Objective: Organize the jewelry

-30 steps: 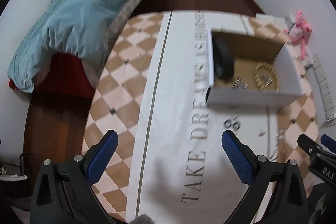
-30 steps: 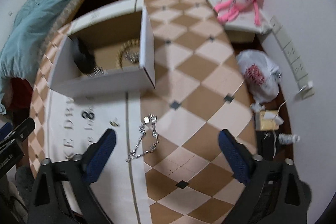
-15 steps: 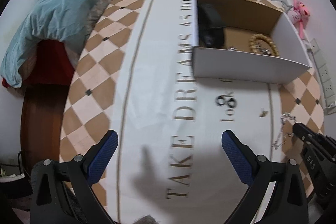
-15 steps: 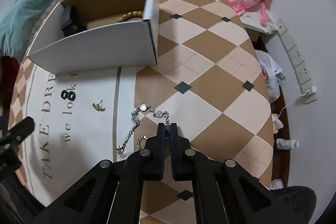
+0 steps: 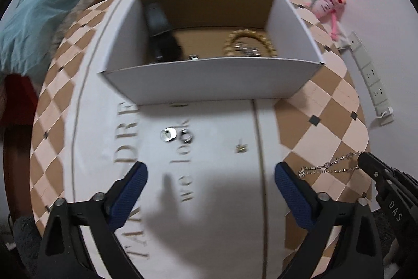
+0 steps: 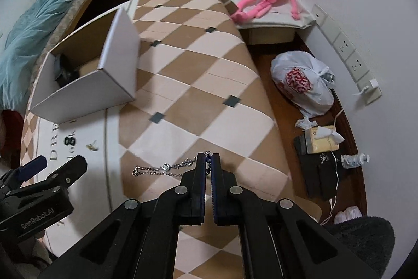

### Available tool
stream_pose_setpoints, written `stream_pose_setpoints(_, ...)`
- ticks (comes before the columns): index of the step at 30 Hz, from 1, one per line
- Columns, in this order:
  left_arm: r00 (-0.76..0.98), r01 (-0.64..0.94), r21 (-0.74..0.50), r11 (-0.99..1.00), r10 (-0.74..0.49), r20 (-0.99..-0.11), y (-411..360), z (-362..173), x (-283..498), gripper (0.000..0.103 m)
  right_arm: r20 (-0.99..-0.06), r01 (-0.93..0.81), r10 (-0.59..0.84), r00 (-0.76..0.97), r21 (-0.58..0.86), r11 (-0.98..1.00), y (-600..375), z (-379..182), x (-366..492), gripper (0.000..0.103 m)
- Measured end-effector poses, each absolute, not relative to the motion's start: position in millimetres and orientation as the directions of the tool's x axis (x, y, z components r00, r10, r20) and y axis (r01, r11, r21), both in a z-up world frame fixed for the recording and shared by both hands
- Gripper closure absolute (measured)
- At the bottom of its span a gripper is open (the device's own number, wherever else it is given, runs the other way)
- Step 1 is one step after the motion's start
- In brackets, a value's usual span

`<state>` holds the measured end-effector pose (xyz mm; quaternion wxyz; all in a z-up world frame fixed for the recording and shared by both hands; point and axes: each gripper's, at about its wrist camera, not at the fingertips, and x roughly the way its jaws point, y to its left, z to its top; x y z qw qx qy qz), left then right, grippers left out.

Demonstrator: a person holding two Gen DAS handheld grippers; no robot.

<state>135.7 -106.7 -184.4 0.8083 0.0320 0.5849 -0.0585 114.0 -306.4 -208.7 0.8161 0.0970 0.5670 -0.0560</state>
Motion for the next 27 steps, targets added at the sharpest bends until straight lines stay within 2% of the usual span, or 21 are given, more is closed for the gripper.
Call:
stream_pose_setpoints(6, 0.304, 0.164, -0.009, 0.986, -0.059, -0.951, -123.7, -194.2, 146.5, 0.042, -0.941, 0.225, 0.016, 0.337, 0.097, 0.969, -316.6, -218.6, 113.2, 0.099)
stream_pose_setpoints(8, 0.297, 0.173, -0.009, 0.985, -0.060, -0.953, -127.6, -198.7, 148.7, 0.064, -0.941, 0.229, 0.016, 0.338, 0.098, 0.969, -318.3, -220.1, 113.0, 0.099)
stream_pose_setpoints(10, 0.304, 0.184, -0.004, 0.983, -0.061, -0.951, -131.1, -201.0, 149.3, 0.075, -0.941, 0.231, 0.017, 0.338, 0.100, 0.968, -319.3, -220.6, 111.5, 0.099)
stream_pose_setpoints(11, 0.307, 0.192, -0.003, 0.981, -0.063, -0.949, -131.3, -200.7, 149.6, 0.087, -0.941, 0.233, 0.016, 0.337, 0.100, 0.967, -319.9, -221.3, 111.9, 0.099)
stream_pose_setpoints(13, 0.306, 0.197, -0.022, 0.980, -0.082, -0.949, -131.6, -199.8, 150.1, 0.096, -0.941, 0.237, 0.019, 0.338, 0.105, 0.966, -320.6, -221.5, 111.4, 0.099)
stream_pose_setpoints(21, 0.306, 0.202, -0.079, 0.976, -0.140, -0.942, -121.4, -182.7, 139.0, 0.097, -0.923, 0.215, 0.068, 0.379, 0.160, 0.964, -318.8, -197.7, 113.1, 0.099)
stream_pose_setpoints(27, 0.345, 0.214, -0.112, 0.971, -0.182, -0.921, -101.4, -144.3, 135.0, 0.097, -0.878, 0.127, 0.143, 0.456, 0.223, 0.967, -303.3, -143.6, 119.2, 0.100)
